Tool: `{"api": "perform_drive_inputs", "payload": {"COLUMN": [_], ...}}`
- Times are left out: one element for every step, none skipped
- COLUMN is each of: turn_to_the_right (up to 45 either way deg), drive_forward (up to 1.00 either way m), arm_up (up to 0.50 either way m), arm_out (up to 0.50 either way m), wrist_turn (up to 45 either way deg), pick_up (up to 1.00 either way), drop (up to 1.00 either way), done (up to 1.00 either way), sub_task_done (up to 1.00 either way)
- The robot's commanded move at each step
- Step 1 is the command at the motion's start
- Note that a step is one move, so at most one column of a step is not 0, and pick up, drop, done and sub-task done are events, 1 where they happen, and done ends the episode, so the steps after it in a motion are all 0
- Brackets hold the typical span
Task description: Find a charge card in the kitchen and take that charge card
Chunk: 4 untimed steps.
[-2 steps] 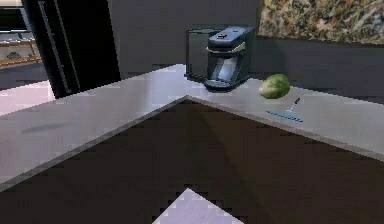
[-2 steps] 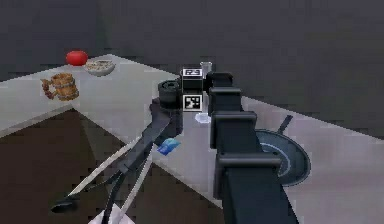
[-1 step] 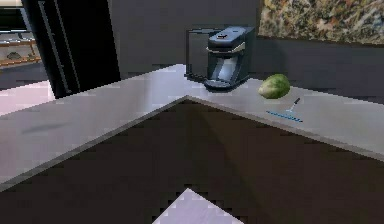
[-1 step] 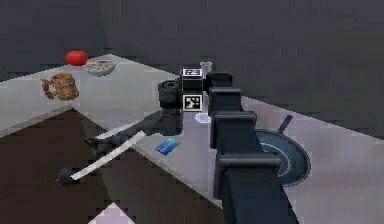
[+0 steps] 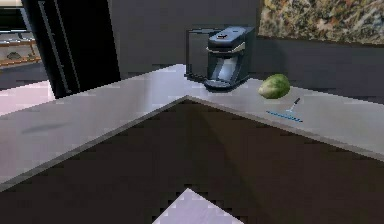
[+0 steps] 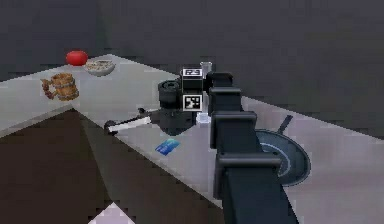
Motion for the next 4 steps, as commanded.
{"api": "perform_drive_inputs", "payload": {"turn_to_the_right": [0.0, 0.0, 0.0, 0.0], "drive_forward": [0.00, 0.00, 0.00, 0.00], "arm_up": [0.00, -0.16, 0.00, 0.10], "arm_out": [0.00, 0.00, 0.00, 0.00], "wrist_turn": [27.0, 0.0, 0.0, 0.0], "pick_up": [0.00, 0.00, 1.00, 0.00], "drop": [0.00, 0.00, 0.00, 0.00], "done": [0.00, 0.00, 0.00, 0.00], "sub_task_done": [0.00, 0.00, 0.00, 0.00]}}
